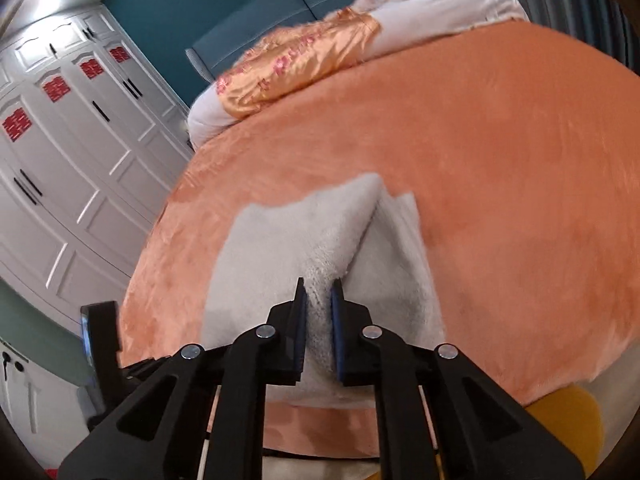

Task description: Fold small clothes

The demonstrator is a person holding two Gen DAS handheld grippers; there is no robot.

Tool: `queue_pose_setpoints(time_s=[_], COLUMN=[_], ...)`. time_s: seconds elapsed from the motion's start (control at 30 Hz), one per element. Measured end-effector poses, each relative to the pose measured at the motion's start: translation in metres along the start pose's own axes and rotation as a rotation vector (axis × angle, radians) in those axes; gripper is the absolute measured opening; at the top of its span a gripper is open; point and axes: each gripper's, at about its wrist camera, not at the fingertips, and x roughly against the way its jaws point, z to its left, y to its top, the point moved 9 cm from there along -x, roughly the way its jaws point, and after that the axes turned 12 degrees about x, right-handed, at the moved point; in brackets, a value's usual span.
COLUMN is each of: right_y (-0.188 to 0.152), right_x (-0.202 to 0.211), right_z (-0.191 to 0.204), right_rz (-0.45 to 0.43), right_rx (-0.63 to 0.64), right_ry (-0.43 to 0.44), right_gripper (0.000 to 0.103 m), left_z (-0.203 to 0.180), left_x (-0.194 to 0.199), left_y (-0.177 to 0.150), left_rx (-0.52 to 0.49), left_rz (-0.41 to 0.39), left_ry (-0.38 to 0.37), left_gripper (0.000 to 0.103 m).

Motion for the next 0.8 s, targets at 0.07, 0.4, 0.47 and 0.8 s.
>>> queue_pose_setpoints(time_s=[0.07,0.4,0.47,0.8], right_y=[-0.028,-0.031,-0.044,-0.041], right_x=[-0.031,0.003,0.001,-0.043], right_z=[-0.022,-0.053,-0.052,0.005], right_rz=[0.127,0.070,0.117,0.250], right_rx=[0.001,-0.202,-0.225,-0.124], right_ry=[-0.084,-0.044,-0.020,0.033], right_gripper=[0.010,0.061,0.063,0.024], left_z=[-0.001,0.006,0.005,0.008], left_x=[-0.001,0.019,0.031,0.006], left_y=[-0.001,-0.006,-0.012,-0.054], left_rx=[0.001,0.066,0.054,-0.083], left_rz=[0.002,0.033,0.029,0.057], left_ry=[0.003,-0.101,-0.128,-0.015], left_gripper=[0.049,0.052,0.060,0.075])
